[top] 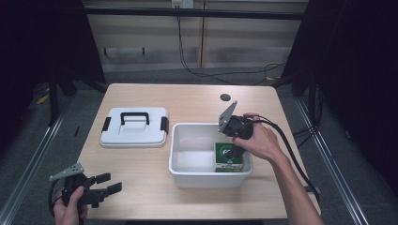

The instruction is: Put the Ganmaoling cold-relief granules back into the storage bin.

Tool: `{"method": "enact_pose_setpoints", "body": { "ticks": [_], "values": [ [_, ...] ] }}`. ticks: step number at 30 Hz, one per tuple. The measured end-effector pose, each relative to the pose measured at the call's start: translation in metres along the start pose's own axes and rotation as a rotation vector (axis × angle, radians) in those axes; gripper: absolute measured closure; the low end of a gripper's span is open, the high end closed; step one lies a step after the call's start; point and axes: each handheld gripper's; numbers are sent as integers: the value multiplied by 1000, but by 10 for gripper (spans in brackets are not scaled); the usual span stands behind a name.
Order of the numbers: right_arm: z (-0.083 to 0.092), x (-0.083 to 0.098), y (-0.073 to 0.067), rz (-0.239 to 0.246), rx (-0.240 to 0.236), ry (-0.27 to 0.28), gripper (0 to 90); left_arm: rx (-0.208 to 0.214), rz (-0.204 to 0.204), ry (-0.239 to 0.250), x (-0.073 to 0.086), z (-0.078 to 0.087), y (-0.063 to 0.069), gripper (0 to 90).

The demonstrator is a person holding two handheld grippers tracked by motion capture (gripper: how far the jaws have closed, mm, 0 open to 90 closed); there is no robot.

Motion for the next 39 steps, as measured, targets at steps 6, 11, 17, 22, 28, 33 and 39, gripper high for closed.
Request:
{"method": "enact_pose_setpoints", "body": {
  "ticks": [6, 11, 17, 22, 28, 33, 39],
  "values": [
    [13, 7, -5, -25, 71, 107, 126, 0, -1, 0, 0, 0, 0, 162],
    [24, 19, -7, -86, 152, 181, 128, -3, -2, -3, 0, 0, 0, 163],
    [34, 37, -11, -137, 202, 281, 131, -4, -3, -4, 0, 0, 0, 163],
    [43, 51, -19, -169, 258, 348, 134, -5, -1, -3, 0, 0, 0, 163],
    [47, 72, -28, -247, 310, 449, 146, -5, 1, -2, 0, -1, 0, 163],
    [50, 86, -34, -282, 328, 501, 136, -5, -2, -3, 0, 0, 0, 162],
    [52, 101, -40, -319, 328, 525, 137, -6, 5, 1, 0, -1, 1, 162]
  ]
}}
Point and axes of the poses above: each handheld gripper's, and its own axes: z roughly backward along the jaws, x roughly out of its underside, y roughly to its right, and after that the axes turned 1 degree about -z, right-handed
